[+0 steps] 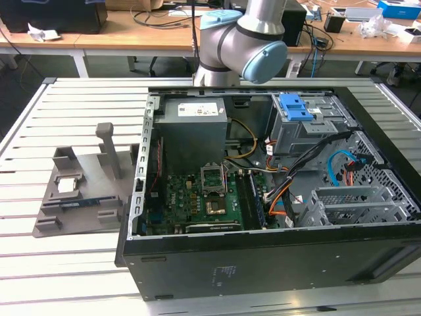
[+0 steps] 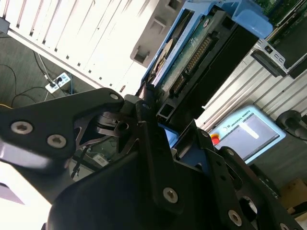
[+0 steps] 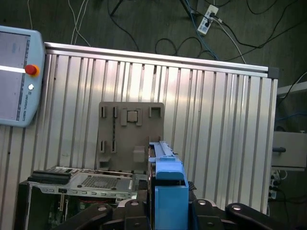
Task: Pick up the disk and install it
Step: 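Pick up the disk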
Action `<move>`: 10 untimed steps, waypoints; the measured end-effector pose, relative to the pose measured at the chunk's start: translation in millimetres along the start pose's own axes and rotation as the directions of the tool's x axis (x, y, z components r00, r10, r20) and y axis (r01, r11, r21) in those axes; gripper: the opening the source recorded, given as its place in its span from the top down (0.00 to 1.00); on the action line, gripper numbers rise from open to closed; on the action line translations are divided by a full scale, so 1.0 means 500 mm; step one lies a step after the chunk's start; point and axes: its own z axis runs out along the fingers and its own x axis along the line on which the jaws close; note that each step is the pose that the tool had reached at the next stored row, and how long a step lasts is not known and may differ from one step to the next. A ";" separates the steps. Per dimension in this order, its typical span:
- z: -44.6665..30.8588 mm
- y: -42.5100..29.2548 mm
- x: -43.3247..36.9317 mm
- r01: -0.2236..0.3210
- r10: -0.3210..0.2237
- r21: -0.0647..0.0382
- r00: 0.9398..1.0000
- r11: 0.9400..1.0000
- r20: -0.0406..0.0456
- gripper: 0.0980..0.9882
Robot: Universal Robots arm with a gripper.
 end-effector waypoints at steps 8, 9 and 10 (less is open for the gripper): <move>0.034 -0.022 0.003 0.000 0.000 0.000 1.000 1.000 0.000 0.70; 0.038 -0.025 0.003 0.000 0.000 0.000 1.000 1.000 0.000 0.70; 0.042 -0.027 0.004 0.000 0.000 0.000 1.000 1.000 0.000 0.70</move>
